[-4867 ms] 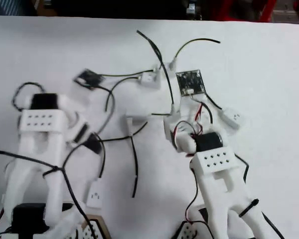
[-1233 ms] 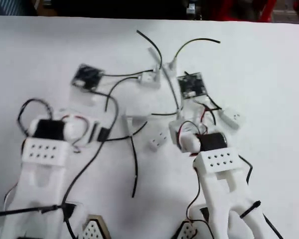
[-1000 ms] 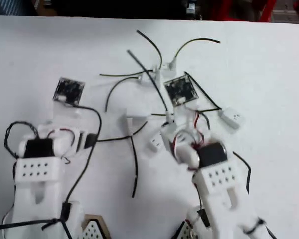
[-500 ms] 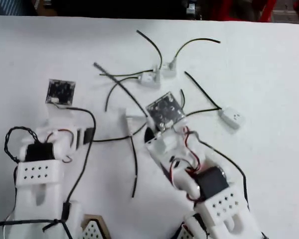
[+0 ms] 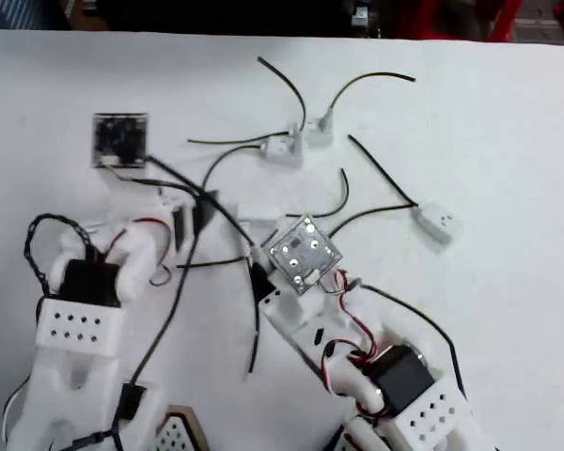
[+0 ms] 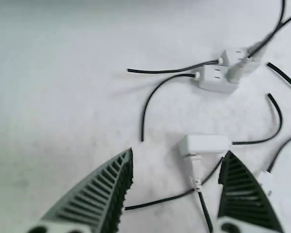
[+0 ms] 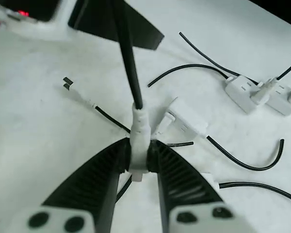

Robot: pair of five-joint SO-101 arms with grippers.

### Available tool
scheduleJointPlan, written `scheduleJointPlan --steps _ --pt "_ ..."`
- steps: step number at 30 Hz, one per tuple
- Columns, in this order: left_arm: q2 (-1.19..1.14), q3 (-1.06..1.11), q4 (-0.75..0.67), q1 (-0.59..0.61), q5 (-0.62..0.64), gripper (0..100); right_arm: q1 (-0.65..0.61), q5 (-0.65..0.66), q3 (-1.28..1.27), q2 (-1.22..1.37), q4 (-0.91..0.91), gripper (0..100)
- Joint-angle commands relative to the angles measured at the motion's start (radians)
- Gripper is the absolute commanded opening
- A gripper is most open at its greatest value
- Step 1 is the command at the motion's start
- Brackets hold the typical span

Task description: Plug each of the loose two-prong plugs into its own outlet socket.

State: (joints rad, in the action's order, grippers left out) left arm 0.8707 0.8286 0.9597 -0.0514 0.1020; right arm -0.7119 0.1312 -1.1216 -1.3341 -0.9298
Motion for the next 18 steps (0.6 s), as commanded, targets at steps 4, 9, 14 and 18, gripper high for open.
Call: scheduleJointPlan --steps 4,9,14,18 --pt "0.147 -0.081 0.137 -0.2 0.003 29 -0.008 -0.006 -0.023 -0.016 0.073 1.7" --pt "0.203 -0.083 0.21 -0.286 -0.04 29 -0.005 -0.011 -0.023 -0.016 0.079 1.7" --pt "0.189 -0.083 0.21 -0.269 -0.048 29 0.036 -0.011 -0.023 -0.022 0.077 1.7" --pt "0.188 -0.083 0.209 -0.206 -0.049 29 0.081 -0.003 -0.023 -0.016 0.074 1.7"
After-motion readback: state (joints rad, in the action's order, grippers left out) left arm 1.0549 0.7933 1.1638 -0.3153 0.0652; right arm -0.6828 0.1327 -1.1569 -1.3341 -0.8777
